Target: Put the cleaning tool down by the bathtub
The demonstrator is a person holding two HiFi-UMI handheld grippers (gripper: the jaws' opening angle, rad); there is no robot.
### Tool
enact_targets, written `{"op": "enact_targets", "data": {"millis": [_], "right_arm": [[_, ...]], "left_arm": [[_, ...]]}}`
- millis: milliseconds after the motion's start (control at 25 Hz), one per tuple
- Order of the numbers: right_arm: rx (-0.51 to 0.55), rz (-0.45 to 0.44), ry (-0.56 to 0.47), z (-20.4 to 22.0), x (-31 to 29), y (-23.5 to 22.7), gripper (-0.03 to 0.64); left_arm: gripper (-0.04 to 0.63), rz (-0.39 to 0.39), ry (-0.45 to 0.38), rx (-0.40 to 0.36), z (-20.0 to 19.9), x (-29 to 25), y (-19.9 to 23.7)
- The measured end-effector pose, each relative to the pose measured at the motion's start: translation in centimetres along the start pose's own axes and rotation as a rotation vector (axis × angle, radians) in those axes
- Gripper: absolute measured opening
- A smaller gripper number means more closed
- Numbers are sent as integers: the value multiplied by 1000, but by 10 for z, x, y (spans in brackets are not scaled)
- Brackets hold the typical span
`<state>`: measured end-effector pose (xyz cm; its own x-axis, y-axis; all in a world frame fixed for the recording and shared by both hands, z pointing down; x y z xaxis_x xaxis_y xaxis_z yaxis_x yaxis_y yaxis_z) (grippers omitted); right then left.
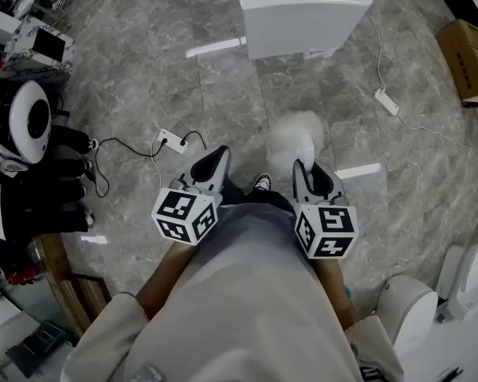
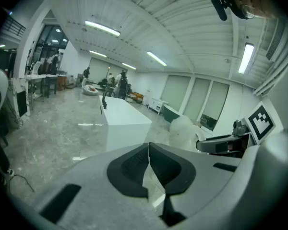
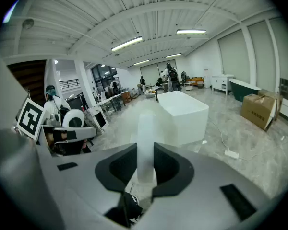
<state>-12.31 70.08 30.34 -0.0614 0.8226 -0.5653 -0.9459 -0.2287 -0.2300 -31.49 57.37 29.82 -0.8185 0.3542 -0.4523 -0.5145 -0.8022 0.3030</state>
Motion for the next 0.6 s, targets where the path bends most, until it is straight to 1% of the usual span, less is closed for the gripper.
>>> {"op": "enact_targets", "data": {"millis": [120, 320, 480, 600], "right_arm": [[2, 3, -1, 0, 0, -1, 77], [-15, 14, 0, 3, 2, -8, 77], [-63, 22, 4, 6, 1, -10, 77], [-88, 19, 5, 6, 2, -9, 77]], "left_arm": [[11, 7, 7, -4, 0, -2, -3], [11, -5, 12, -25, 0, -2, -8], [11, -30, 28, -50, -3, 3, -7], [11, -34, 35, -40, -3, 7, -6]]}}
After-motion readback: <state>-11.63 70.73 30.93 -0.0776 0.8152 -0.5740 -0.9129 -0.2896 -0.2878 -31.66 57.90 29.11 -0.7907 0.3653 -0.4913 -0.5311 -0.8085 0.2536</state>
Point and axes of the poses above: the fingertips, and each gripper's own axes: x backward along the fingers, y to its left, z out of its underside, the point moved 8 cm from there along x, backward along the fingers, and after that the axes turned 2 degrees about z, right-handed, at the moved point
